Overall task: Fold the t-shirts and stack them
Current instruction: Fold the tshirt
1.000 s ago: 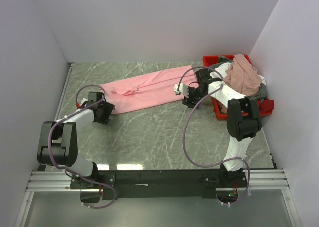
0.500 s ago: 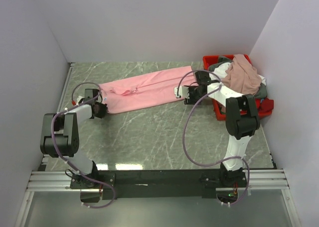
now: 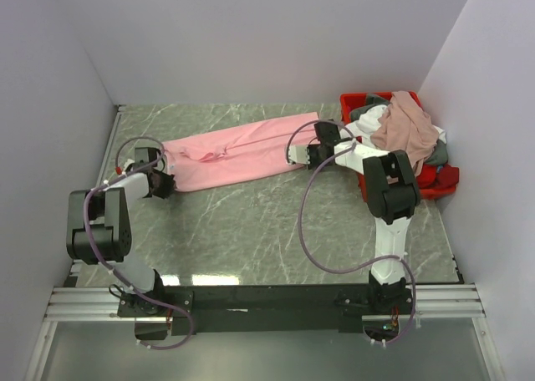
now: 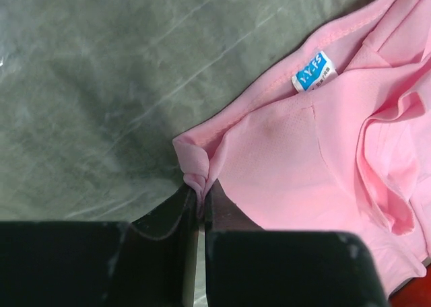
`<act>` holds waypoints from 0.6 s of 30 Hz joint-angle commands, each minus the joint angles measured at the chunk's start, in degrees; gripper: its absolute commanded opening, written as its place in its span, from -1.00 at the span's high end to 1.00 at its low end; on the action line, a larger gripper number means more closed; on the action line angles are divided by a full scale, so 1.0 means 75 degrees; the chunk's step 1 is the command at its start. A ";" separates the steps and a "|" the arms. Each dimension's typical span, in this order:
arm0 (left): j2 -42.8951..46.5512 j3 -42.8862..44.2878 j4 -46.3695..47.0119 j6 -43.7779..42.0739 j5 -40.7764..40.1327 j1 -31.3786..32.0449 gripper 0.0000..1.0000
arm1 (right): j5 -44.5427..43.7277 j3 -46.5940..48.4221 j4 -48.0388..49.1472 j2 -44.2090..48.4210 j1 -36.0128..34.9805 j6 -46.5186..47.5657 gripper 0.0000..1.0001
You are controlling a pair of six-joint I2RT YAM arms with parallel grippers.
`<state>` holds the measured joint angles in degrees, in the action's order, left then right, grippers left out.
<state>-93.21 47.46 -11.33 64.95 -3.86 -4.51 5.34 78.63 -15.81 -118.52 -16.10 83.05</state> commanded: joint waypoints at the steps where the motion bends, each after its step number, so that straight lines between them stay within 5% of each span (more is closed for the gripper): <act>1: -0.0355 0.0702 -0.0387 -0.0643 0.0174 -0.0218 0.89 | -0.0290 -0.0707 0.0360 0.0391 -0.0104 -0.0010 0.91; 6: -0.1292 0.1813 -0.1030 -0.1089 0.0455 -0.0628 0.98 | -0.1344 -0.1613 0.1745 0.0768 -0.0467 -0.0386 1.00; 11: -0.1658 0.2425 -0.1336 -0.1382 0.0725 -0.0816 0.99 | -0.1288 0.0400 -0.0535 -0.0156 -0.0537 -0.0584 1.00; 18: -0.1844 0.2800 -0.1430 -0.1628 0.0854 -0.0828 0.99 | -0.0736 0.0978 -0.2192 0.0145 -0.0502 -0.0280 1.00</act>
<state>-105.91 65.32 -20.86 55.11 1.80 -10.59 -1.19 84.75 -23.31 -120.05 -20.25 80.03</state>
